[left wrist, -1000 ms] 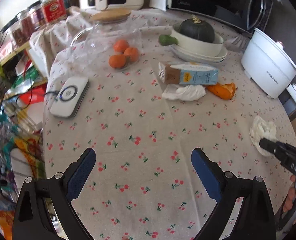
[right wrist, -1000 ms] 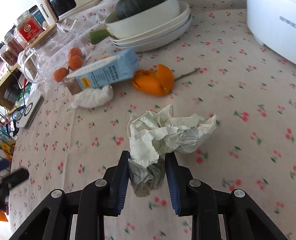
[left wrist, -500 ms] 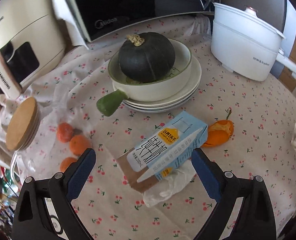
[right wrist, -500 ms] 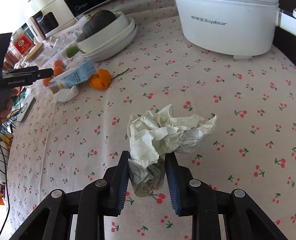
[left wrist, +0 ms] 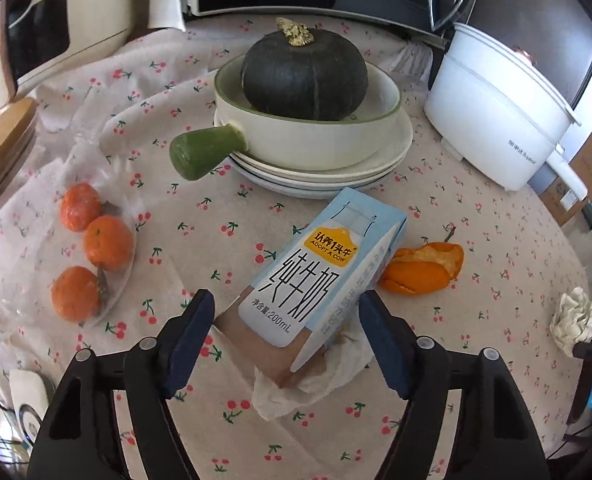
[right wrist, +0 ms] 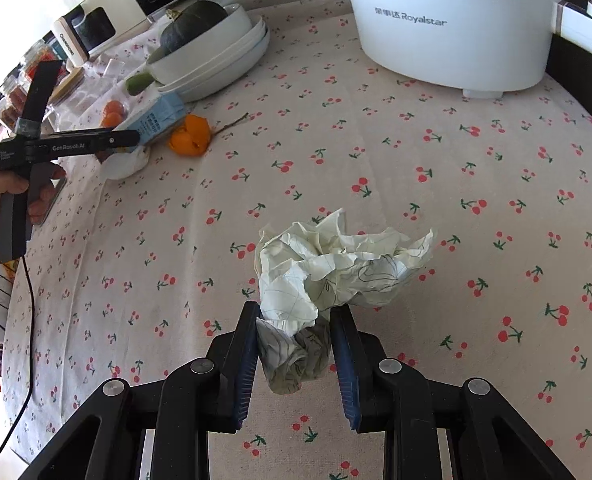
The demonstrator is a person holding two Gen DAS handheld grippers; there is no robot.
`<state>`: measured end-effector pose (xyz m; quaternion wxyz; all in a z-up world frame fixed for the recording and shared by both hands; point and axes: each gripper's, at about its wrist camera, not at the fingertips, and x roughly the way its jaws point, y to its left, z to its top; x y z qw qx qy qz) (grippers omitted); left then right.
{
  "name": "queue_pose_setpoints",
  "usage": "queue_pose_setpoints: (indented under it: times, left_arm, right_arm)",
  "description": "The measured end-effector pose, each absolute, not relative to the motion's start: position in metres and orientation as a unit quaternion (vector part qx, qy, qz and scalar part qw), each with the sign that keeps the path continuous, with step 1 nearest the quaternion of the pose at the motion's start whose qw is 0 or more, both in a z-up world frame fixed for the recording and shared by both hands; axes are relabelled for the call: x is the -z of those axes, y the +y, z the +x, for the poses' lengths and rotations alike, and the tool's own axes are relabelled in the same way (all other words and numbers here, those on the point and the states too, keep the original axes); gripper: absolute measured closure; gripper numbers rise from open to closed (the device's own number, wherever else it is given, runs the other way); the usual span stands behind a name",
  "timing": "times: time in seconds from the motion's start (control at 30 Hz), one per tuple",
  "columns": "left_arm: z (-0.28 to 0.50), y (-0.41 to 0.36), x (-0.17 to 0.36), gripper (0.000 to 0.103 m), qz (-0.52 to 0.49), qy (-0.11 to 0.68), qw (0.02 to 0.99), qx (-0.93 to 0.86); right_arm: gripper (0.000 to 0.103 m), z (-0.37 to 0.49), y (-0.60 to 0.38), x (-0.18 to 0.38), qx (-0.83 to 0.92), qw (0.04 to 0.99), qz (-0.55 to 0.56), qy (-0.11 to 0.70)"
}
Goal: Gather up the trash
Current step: 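Grasp the blue milk carton with the left tool while the right tool holds the tissue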
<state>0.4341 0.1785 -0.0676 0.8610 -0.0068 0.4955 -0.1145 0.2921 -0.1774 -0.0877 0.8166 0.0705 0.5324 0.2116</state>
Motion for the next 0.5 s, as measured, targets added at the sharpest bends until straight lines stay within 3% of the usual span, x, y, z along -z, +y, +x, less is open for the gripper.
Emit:
queue_pose_setpoints:
  times: [0.13, 0.5]
  left_arm:
    - [0.409, 0.184, 0.066, 0.047, -0.022, 0.510, 0.855, 0.095]
    - [0.342, 0.199, 0.077, 0.059, -0.094, 0.535, 0.833, 0.106]
  right_arm:
    - [0.072, 0.286, -0.173, 0.079, -0.211, 0.816, 0.070, 0.533]
    - [0.072, 0.252, -0.175, 0.041, -0.203, 0.828, 0.065, 0.520]
